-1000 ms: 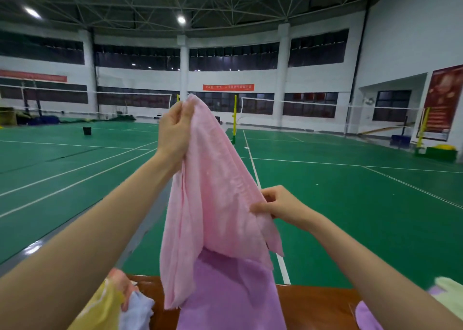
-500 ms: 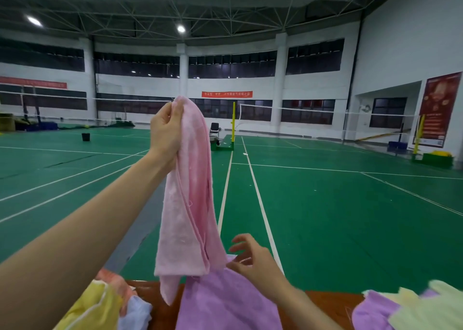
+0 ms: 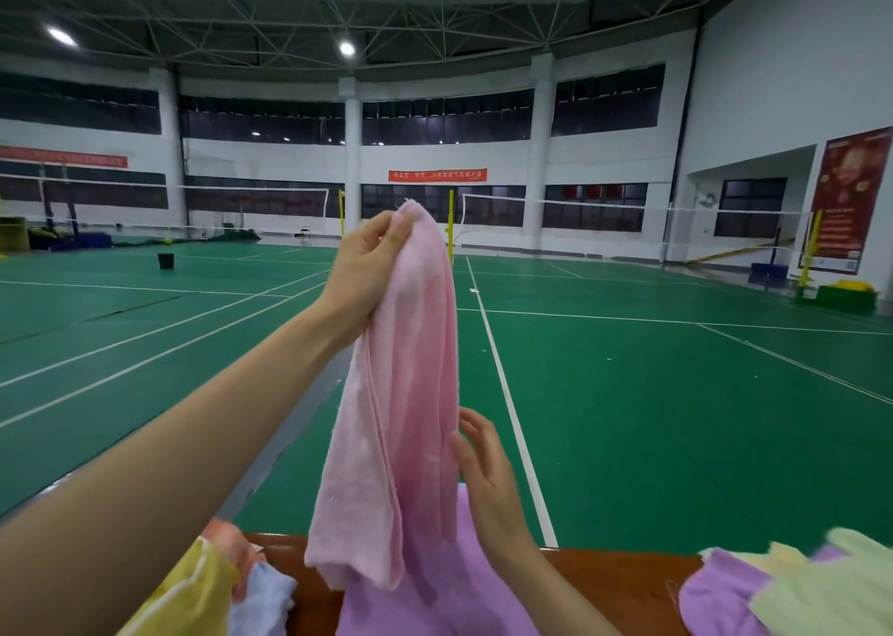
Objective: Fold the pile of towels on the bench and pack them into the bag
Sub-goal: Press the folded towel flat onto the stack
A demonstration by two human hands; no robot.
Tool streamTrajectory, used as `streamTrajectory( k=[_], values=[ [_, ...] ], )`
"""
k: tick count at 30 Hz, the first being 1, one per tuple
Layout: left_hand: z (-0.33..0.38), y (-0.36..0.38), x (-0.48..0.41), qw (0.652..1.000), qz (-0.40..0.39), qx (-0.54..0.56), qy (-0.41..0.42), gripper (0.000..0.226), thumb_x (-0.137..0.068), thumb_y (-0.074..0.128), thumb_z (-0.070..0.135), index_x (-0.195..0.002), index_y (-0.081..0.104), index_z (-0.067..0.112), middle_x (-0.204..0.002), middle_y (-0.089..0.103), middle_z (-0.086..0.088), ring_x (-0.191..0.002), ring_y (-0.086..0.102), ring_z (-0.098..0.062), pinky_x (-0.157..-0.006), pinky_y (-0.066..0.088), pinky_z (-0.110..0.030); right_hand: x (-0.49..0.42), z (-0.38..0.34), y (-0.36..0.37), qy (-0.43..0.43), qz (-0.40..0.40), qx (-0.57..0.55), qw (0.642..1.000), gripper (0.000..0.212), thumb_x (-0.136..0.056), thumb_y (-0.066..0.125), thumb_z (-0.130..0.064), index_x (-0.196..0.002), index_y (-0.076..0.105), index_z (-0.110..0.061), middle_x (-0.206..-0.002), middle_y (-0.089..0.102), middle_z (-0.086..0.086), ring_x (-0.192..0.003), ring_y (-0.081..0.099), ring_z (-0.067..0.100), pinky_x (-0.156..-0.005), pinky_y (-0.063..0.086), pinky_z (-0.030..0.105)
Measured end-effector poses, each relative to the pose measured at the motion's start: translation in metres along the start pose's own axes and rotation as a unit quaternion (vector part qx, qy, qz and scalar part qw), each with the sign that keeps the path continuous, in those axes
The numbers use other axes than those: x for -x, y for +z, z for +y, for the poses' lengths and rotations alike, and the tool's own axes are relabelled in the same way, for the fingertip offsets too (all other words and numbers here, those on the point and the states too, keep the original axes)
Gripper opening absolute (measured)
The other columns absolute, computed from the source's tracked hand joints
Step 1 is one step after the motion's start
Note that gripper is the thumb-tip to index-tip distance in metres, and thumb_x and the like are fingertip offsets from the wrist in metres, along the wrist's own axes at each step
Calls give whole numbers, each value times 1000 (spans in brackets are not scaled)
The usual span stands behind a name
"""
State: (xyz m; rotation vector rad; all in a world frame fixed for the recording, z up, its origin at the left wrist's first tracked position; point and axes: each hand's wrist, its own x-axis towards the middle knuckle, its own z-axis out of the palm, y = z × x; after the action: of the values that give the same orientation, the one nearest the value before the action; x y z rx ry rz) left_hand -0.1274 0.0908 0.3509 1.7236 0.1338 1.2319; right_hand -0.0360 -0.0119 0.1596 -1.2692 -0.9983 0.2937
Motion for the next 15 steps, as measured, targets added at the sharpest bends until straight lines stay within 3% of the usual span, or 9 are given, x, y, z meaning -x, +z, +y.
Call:
streamTrajectory(
  k=[2, 4, 7, 10, 13, 15],
  values=[
    [-1, 4, 3, 1000, -24, -7, -14, 28, -94, 48, 39, -86, 62, 17, -92, 56, -8, -86, 51, -19, -85, 44, -36, -5, -4, -3, 19, -23, 21, 999, 33, -83, 68, -29, -112, 52, -25, -113, 62, -6, -103, 61, 10, -88, 50, 23],
    [-2, 8, 5, 999, -33, -7, -14, 20, -94, 48, 36, -86, 62, 25, -94, 61, -2, -88, 55, -16, -88, 47, -32, -7, 0, -5, 26, -34, 118, 992, 37, -76, 74, -16, -103, 53, -28, -102, 65, -8, -95, 63, 12, -86, 52, 28],
    [0, 6, 2, 999, -15, 31, 2, 21, -96, 47, 34, -86, 63, 24, -73, 63, 14, -69, 57, -3, -68, 49, -16, -11, 13, -13, 42, -27, 220, 974, 32, -73, 68, -8, -82, 55, -36, -84, 66, -10, -79, 63, 13, -74, 52, 30],
    [3, -8, -6, 997, 32, 74, 12, 24, -97, 46, 31, -81, 62, 21, -60, 60, 17, -57, 54, 1, -59, 46, -14, -15, 26, -28, 52, -16, 225, 973, 20, -77, 63, -3, -69, 56, -21, -69, 60, -3, -61, 49, 11, -58, 42, 25],
    [4, -24, -13, 993, 66, 92, 17, 25, -96, 48, 32, -80, 64, 22, -68, 60, 11, -62, 55, -3, -65, 49, -20, -19, 24, -46, 32, 17, 162, 986, 13, -84, 58, 1, -80, 56, -11, -74, 58, 3, -66, 49, 14, -56, 38, 18],
    [3, -38, -18, 990, 104, 91, 17, 25, -95, 49, 34, -79, 64, 21, -70, 59, 9, -66, 54, -5, -69, 48, -23, -25, 13, -59, -17, 32, 119, 992, 27, -88, 58, -4, -103, 57, -26, -77, 61, 12, -67, 53, 14, -60, 43, 22]
  ],
)
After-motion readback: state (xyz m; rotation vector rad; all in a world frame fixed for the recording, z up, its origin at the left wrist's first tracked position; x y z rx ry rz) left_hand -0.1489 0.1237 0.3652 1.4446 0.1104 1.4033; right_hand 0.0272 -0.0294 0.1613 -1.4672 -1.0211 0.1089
